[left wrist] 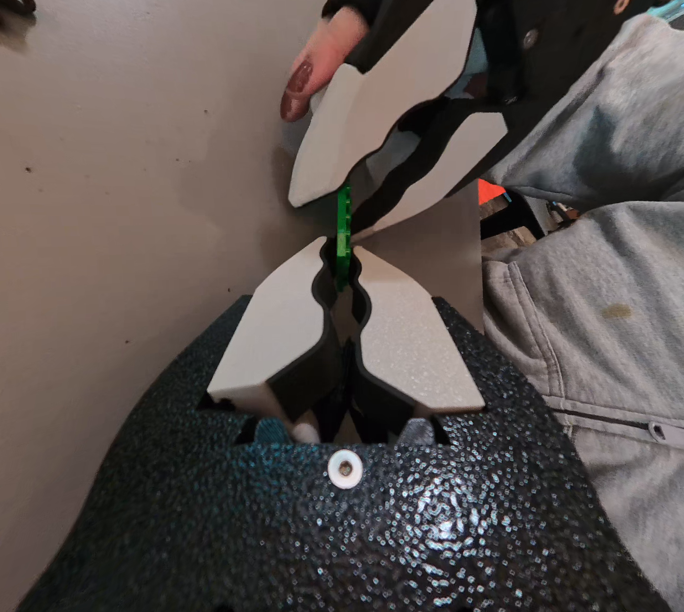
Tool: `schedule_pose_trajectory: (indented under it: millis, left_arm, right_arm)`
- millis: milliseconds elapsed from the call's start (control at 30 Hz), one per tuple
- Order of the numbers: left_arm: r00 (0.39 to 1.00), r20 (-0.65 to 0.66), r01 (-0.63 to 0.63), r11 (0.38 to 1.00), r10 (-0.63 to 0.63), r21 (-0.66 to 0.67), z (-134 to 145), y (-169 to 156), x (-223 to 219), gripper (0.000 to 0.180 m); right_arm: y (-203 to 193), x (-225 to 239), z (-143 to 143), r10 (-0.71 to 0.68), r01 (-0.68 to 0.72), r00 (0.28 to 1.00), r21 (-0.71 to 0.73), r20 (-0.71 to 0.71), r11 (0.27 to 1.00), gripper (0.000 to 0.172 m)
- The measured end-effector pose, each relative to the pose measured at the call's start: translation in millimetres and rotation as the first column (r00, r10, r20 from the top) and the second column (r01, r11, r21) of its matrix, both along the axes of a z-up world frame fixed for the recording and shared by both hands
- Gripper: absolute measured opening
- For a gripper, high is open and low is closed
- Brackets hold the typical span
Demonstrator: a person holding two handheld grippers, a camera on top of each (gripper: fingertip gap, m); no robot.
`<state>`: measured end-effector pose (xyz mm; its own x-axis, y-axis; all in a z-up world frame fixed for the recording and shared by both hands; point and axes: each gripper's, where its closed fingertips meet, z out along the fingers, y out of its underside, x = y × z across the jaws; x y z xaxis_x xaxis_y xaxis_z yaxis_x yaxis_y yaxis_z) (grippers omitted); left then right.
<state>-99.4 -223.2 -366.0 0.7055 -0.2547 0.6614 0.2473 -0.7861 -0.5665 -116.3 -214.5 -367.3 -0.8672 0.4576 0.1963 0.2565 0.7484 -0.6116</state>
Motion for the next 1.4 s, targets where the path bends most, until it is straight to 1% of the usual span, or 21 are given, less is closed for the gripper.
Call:
schedule_pose_trajectory:
  millis: [67, 133, 200, 267, 367, 433, 500, 533, 633, 700, 800, 900, 967, 1000, 1033, 1067, 1133, 1200, 1233, 1300, 1400]
  left_arm:
    - [1.0, 0.013, 0.001, 1.0, -0.001, 0.002, 1, 0, 0, 0.005]
    - [0.999, 0.046, -0.002, 1.0, 0.001, 0.007, 3, 0, 0, 0.005]
    - [0.997, 0.078, -0.014, 1.0, 0.012, 0.015, 6, 1, -1, 0.005]
    - [0.995, 0.099, -0.031, 0.999, 0.029, 0.023, 9, 3, -3, 0.005]
    - [0.992, 0.117, -0.054, 0.998, 0.051, 0.03, 11, 4, -6, 0.006]
    - [0.988, 0.124, -0.094, 0.995, 0.09, 0.033, 11, 7, -10, 0.007]
    - [0.979, 0.146, -0.147, 0.988, 0.14, 0.039, 14, 11, -18, 0.013]
    - [0.973, 0.157, -0.179, 0.983, 0.169, 0.049, 16, 14, -22, 0.018]
    - [0.955, 0.141, -0.278, 0.951, 0.259, 0.133, 25, 22, -40, 0.035]
    - [0.948, 0.102, -0.317, 0.922, 0.301, 0.223, 33, 26, -50, 0.037]
    - [0.921, 0.051, -0.373, 0.837, 0.386, 0.399, 54, 30, -66, 0.037]
    - [0.856, -0.025, -0.413, 0.712, 0.517, 0.567, 73, 28, -86, 0.036]
    - [0.777, -0.074, -0.426, 0.61, 0.625, 0.668, 85, 23, -100, 0.033]
    - [0.729, -0.099, -0.424, 0.56, 0.677, 0.712, 89, 20, -108, 0.029]
    - [0.676, -0.123, -0.415, 0.513, 0.727, 0.751, 94, 17, -115, 0.026]
    - [0.623, -0.145, -0.395, 0.468, 0.769, 0.791, 99, 13, -120, 0.021]
    - [0.515, -0.186, -0.326, 0.392, 0.837, 0.86, 109, 5, -126, 0.014]
    - [0.417, -0.219, -0.234, 0.337, 0.882, 0.912, 118, -2, -127, 0.006]
    - [0.379, -0.232, -0.187, 0.32, 0.896, 0.929, 122, -5, -125, 0.003]
    - [0.353, -0.269, -0.104, 0.324, 0.896, 0.94, 127, -6, -118, 0.001]
    - [0.342, -0.288, -0.077, 0.332, 0.895, 0.94, 127, -6, -114, 0.0]
  right_arm:
    - [-1, -1, 1, 0.027, -0.027, 1.0, -0.011, -0.009, 1.0, 0.029]
    - [-2, -1, 3, 0.036, -0.035, 0.999, -0.08, 0.006, 0.996, 0.029]
    - [-2, -2, 4, 0.017, -0.013, 1.0, -0.155, 0.026, 0.988, 0.028]
    - [-2, -3, 6, 0.0, 0.002, 1.0, -0.197, 0.01, 0.98, 0.028]
    - [2, -3, 6, -0.018, 0.017, 1.0, -0.208, -0.003, 0.978, 0.028]
    - [5, -5, 5, -0.034, 0.028, 0.999, -0.196, -0.024, 0.98, 0.028]
    - [10, -6, 6, -0.055, 0.044, 0.997, -0.174, -0.058, 0.984, 0.029]
    - [13, -8, 7, -0.068, 0.054, 0.994, -0.16, -0.085, 0.986, 0.032]
    - [24, -13, 12, -0.118, 0.097, 0.978, -0.124, -0.172, 0.988, 0.037]
    - [31, -14, 17, -0.151, 0.127, 0.963, -0.119, -0.222, 0.985, 0.038]
    - [40, -19, 30, -0.228, 0.184, 0.918, -0.159, -0.325, 0.97, 0.038]
    - [44, -22, 49, -0.294, 0.218, 0.843, -0.215, -0.45, 0.952, 0.035]
    - [41, -25, 66, -0.318, 0.226, 0.759, -0.229, -0.568, 0.947, 0.027]
    - [37, -25, 74, -0.311, 0.224, 0.712, -0.216, -0.63, 0.95, 0.026]
    - [28, -24, 76, -0.272, 0.202, 0.688, -0.183, -0.673, 0.962, 0.026]
    - [11, -19, 75, -0.207, 0.149, 0.691, -0.144, -0.692, 0.978, 0.026]
    - [-36, 0, 68, -0.059, -0.04, 0.737, -0.13, -0.673, 0.991, 0.026]
    - [-84, 26, 62, 0.072, -0.234, 0.816, -0.214, -0.573, 0.949, 0.027]
    - [-102, 36, 58, 0.129, -0.288, 0.852, -0.249, -0.507, 0.925, 0.029]
    - [-122, 43, 50, 0.213, -0.33, 0.891, -0.251, -0.401, 0.91, 0.032]
    - [-138, 43, 36, 0.27, -0.327, 0.927, -0.207, -0.26, 0.922, 0.037]
